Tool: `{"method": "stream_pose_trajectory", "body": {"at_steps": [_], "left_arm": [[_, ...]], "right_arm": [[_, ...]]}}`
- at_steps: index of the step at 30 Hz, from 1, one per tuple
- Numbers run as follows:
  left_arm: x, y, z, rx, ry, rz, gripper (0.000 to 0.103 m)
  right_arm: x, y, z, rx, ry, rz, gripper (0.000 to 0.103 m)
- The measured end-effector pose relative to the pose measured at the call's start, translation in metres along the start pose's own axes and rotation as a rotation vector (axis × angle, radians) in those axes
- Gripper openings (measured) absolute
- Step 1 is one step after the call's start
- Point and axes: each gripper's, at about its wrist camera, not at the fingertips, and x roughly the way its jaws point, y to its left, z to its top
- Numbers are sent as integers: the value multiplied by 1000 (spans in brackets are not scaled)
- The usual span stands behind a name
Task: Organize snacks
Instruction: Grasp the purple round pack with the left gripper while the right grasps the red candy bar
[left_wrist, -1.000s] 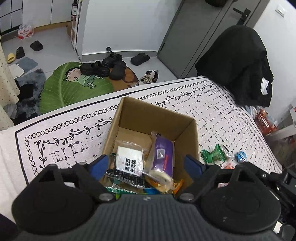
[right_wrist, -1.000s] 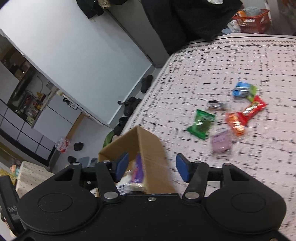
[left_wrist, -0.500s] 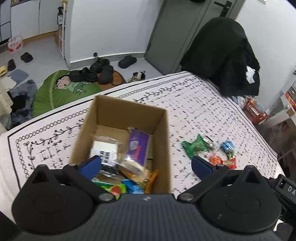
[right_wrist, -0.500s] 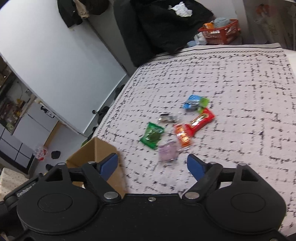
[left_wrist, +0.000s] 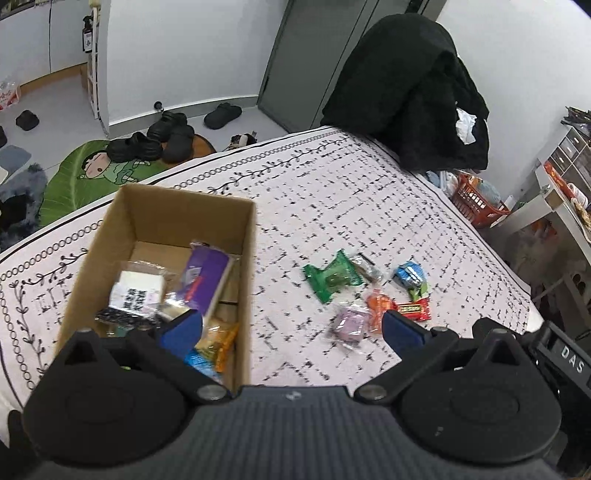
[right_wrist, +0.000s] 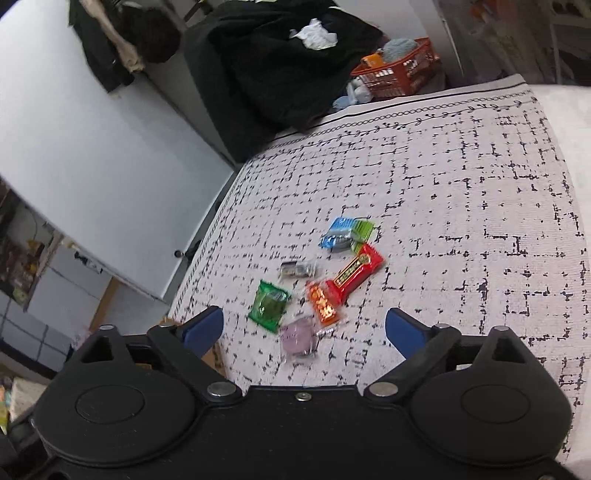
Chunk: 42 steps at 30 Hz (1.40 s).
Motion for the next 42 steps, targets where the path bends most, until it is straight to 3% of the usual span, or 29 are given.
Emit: {"method": "stream_pose_trajectory", "body": {"at_steps": [8, 14, 18, 24, 28, 31, 37, 42], "left_arm": [[14, -23, -3, 20, 2, -11, 102], [30, -36, -8, 36, 10, -20, 100], [46, -43, -10, 34, 24, -28, 91], [73, -49, -13, 26, 60, -37, 80], [95, -52, -16, 33, 91, -35, 72], [114, -53, -19, 41, 121, -28, 68], [146, -57, -21, 55, 168, -25, 66], [166, -59, -18, 90, 184, -25, 65]], "right_arm": [[14, -13, 14, 67, -1, -28, 86], [30, -24, 21, 135, 13, -29, 74], [46, -31, 26, 172, 50, -28, 66], [68, -44, 28, 240, 72, -21, 65], [86, -50, 22, 239, 80, -2, 64], [101, -58, 19, 253, 98, -9, 57], [124, -65, 17, 254, 113, -16, 47], [136, -59, 17, 211, 109, -3, 47]]}}
